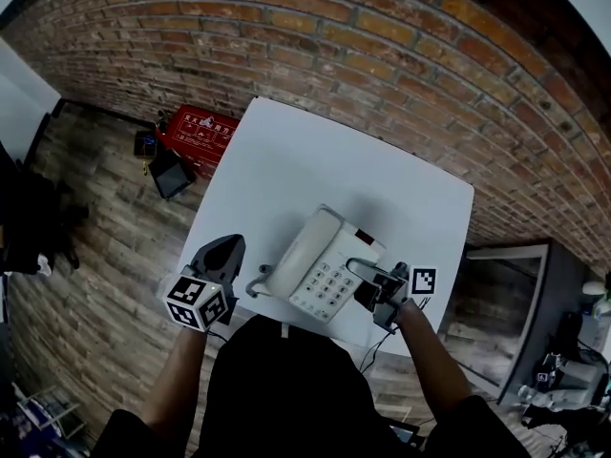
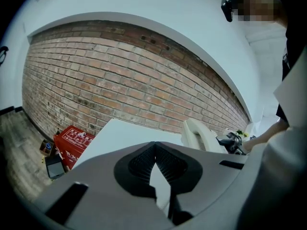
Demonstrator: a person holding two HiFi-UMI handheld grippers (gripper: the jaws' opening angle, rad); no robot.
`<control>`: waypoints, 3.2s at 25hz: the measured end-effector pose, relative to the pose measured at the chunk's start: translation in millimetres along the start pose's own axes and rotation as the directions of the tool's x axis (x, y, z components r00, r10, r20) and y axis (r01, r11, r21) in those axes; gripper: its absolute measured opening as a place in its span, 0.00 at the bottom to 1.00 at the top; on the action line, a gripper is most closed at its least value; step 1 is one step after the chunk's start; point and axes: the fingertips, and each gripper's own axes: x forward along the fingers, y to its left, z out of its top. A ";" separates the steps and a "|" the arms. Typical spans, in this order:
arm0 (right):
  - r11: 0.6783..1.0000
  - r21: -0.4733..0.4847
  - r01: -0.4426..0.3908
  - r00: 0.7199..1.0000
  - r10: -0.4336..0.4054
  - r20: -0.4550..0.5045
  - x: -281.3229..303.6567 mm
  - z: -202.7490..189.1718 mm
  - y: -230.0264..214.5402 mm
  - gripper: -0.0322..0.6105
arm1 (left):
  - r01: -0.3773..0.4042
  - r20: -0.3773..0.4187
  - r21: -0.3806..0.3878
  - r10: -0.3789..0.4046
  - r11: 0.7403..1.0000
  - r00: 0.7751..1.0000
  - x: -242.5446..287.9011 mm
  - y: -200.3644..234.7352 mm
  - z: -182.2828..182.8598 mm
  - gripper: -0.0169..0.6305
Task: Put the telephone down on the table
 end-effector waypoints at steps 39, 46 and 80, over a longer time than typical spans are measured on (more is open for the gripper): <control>0.972 0.031 0.233 0.941 -0.217 -0.258 -15.6 64.3 -135.6 0.42 | 0.061 -0.112 -0.002 -0.060 0.998 0.992 65.1 -35.3 -34.5 0.05; 0.936 0.004 0.352 0.913 -0.342 -0.221 -16.3 69.6 -148.9 0.43 | 0.105 -0.115 -0.001 -0.105 0.994 0.988 71.5 -43.2 -33.6 0.05; 0.724 -0.058 0.688 0.724 -0.690 -0.018 -32.3 75.8 -151.7 0.53 | 0.350 -0.183 0.083 -0.331 0.933 0.926 87.4 -110.4 -43.2 0.05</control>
